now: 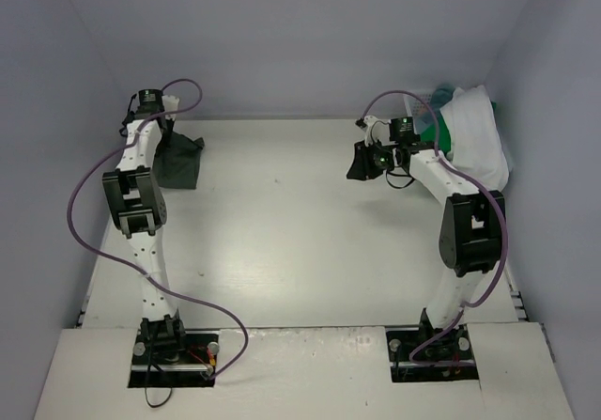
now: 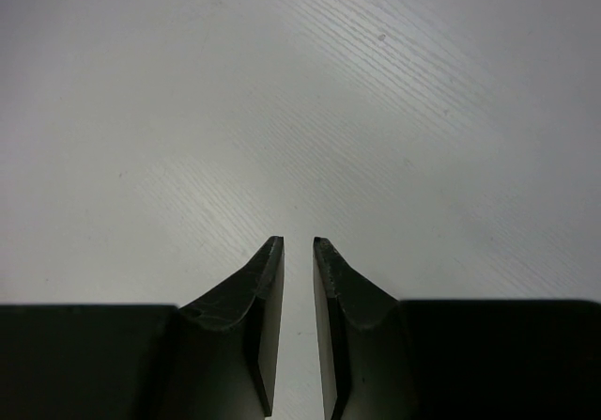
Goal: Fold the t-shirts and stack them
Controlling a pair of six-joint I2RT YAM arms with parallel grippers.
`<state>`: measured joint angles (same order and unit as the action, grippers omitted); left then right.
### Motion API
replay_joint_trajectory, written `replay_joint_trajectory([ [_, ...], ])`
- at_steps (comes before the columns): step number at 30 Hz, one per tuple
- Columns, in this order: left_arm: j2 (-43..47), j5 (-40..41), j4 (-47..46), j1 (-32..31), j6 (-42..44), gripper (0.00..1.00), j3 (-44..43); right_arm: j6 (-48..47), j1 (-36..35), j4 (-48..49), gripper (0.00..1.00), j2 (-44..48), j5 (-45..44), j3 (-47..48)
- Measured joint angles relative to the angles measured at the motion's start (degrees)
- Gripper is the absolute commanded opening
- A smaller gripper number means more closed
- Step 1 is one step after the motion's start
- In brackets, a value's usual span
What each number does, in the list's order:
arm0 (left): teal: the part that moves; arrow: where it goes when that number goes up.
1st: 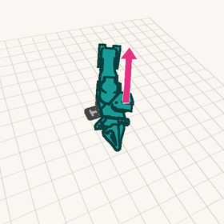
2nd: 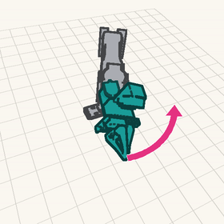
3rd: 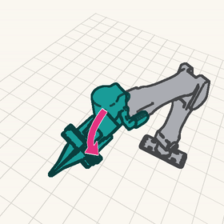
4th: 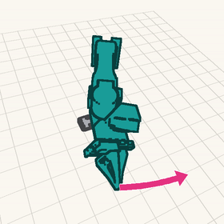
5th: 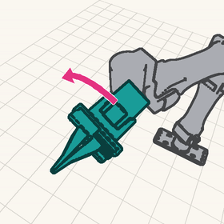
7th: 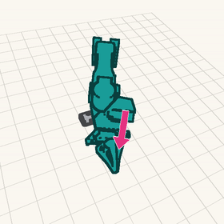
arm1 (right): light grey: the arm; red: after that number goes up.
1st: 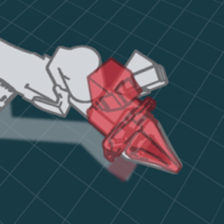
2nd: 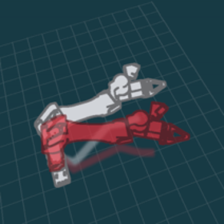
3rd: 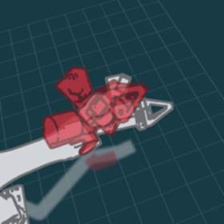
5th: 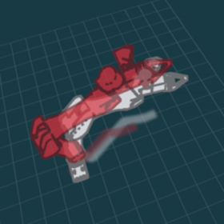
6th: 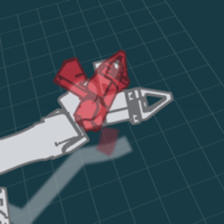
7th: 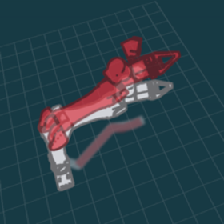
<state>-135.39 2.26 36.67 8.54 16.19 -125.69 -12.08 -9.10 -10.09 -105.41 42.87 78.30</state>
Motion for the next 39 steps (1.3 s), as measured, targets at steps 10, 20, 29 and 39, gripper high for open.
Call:
replay_joint_trajectory([
  [10,-6.4,4.0,-2.5,0.0,2.4,0.00,-2.9,0.0,-0.4,0.0,0.15,0.0,0.0,-0.1],
  [20,-8.2,9.0,-6.0,0.0,5.2,0.08,-2.9,0.0,-0.8,0.0,0.16,0.0,0.0,-0.1],
  [29,-8.3,10.3,-7.4,0.3,5.7,0.41,-4.6,0.0,-1.1,0.0,0.16,0.0,0.0,-0.1],
  [39,-8.8,12.6,-7.8,0.5,5.2,0.55,-8.3,0.0,-1.1,0.0,0.16,0.0,0.0,-0.1],
])
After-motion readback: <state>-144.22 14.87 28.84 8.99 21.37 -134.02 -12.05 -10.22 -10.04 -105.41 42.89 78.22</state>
